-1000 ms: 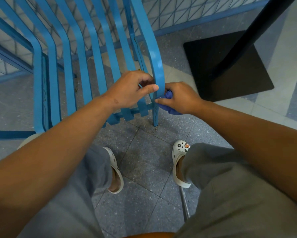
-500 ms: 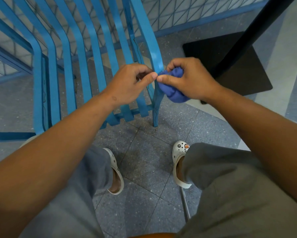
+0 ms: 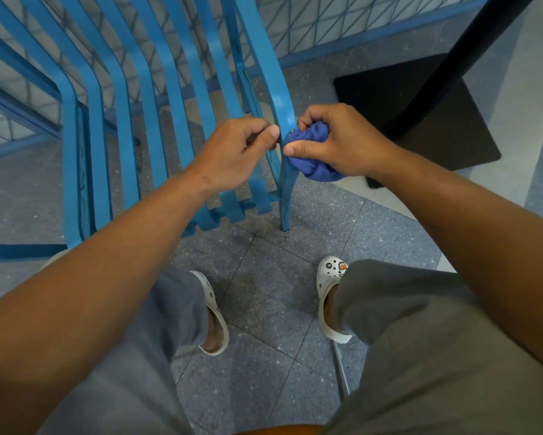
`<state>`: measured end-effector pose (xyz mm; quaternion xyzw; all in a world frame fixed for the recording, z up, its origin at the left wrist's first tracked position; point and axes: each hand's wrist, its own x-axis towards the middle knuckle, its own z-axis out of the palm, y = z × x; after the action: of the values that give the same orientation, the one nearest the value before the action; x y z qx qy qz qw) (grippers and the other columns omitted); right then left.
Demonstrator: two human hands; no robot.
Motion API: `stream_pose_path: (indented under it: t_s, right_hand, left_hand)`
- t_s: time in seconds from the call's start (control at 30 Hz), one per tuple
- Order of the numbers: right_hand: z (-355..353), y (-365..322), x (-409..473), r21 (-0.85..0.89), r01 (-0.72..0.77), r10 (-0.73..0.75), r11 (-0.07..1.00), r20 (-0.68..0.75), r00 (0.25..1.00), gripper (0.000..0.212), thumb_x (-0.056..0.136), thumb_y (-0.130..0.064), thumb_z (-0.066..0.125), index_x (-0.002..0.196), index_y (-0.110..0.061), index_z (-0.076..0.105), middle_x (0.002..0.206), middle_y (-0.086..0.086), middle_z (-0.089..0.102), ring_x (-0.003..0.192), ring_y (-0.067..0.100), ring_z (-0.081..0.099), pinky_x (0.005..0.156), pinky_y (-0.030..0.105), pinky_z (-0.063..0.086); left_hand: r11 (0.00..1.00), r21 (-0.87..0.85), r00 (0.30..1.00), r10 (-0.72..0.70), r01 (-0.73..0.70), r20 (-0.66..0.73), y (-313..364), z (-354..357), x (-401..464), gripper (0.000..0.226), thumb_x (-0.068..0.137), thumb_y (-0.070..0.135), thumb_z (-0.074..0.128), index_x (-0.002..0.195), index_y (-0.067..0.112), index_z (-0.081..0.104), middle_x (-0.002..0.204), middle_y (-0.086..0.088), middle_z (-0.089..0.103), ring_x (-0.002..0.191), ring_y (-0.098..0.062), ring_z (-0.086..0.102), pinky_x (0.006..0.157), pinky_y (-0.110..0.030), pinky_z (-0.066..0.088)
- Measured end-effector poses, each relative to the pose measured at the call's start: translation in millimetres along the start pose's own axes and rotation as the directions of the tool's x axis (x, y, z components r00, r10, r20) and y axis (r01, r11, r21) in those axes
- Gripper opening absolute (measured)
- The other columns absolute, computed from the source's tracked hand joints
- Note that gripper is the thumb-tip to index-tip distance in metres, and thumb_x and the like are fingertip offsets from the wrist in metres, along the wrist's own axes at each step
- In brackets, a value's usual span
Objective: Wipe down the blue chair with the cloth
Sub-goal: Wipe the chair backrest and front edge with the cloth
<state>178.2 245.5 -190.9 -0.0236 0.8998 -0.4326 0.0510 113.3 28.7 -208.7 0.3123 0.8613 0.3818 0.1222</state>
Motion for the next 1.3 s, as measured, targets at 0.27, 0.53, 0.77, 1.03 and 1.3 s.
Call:
stream_pose_path:
  t_s: [0.27, 0.53, 0.77, 1.03, 1.3]
  right_hand:
    - [-0.7, 6.7, 2.7, 0.011, 0.012, -0.013, 1.0, 0.067, 0.998, 0.037, 0.079, -0.039, 0.086, 0.095, -0.012, 0.068, 0.092, 0.005, 0.073, 0.081, 0.007, 0.06, 0.078, 0.038, 0.054]
    - [2.7, 14.1, 2.9, 0.027, -0.021, 0.017, 0.999, 0.154, 0.988, 0.04, 0.077, -0.033, 0.087, 0.098, -0.005, 0.069, 0.095, 0.012, 0.073, 0.088, 0.026, 0.069, 0.084, 0.048, 0.056]
    - [24.5, 41.7, 5.2, -0.072, -0.034, 0.05, 0.997, 0.221, 0.974, 0.035, 0.077, -0.036, 0.088, 0.1, -0.015, 0.073, 0.099, -0.002, 0.075, 0.095, 0.015, 0.07, 0.088, 0.043, 0.055]
    - [76.1, 79.0, -0.8, -0.256, -0.109, 0.15, 0.96, 0.145, 0.978, 0.028, 0.089, -0.043, 0.074, 0.101, -0.018, 0.072, 0.099, 0.003, 0.071, 0.09, 0.023, 0.065, 0.081, 0.046, 0.054]
    - [43.7, 60.4, -11.1, -0.281, 0.06, -0.032, 0.958, 0.104, 0.994, 0.027, 0.09, -0.042, 0.073, 0.099, -0.017, 0.073, 0.096, 0.002, 0.067, 0.088, 0.021, 0.062, 0.078, 0.04, 0.052]
  left_hand:
    - [0.999, -0.039, 0.999, 0.021, -0.02, 0.028, 2.9, 3.9, 2.1, 0.034, 0.1, 0.048, 0.054, 0.085, 0.02, 0.067, 0.068, 0.023, 0.06, 0.062, 0.004, 0.054, 0.06, -0.015, 0.04]
    - [0.999, -0.036, 0.998, 0.011, -0.009, 0.058, 3.7, 13.5, 5.6, 0.045, 0.102, 0.043, 0.055, 0.06, 0.027, 0.048, 0.051, 0.012, 0.039, 0.049, -0.004, 0.037, 0.05, -0.018, 0.028]
    - [0.998, -0.066, 0.998, 0.02, -0.017, 0.053, 0.5, 15.8, 7.2, 0.038, 0.096, 0.05, 0.059, 0.064, 0.03, 0.061, 0.055, 0.019, 0.051, 0.052, 0.001, 0.046, 0.053, -0.012, 0.033]
    - [0.985, 0.114, 0.982, 0.109, -0.128, 0.154, -3.8, 15.9, 7.0, 0.037, 0.094, 0.051, 0.063, 0.09, 0.017, 0.075, 0.084, 0.007, 0.072, 0.079, -0.009, 0.067, 0.074, -0.034, 0.055]
    - [0.943, 0.251, 0.957, 0.157, -0.219, 0.245, -12.1, 22.1, 4.9, 0.057, 0.093, 0.062, 0.053, 0.111, 0.012, 0.074, 0.104, -0.006, 0.073, 0.097, -0.023, 0.067, 0.085, -0.046, 0.052]
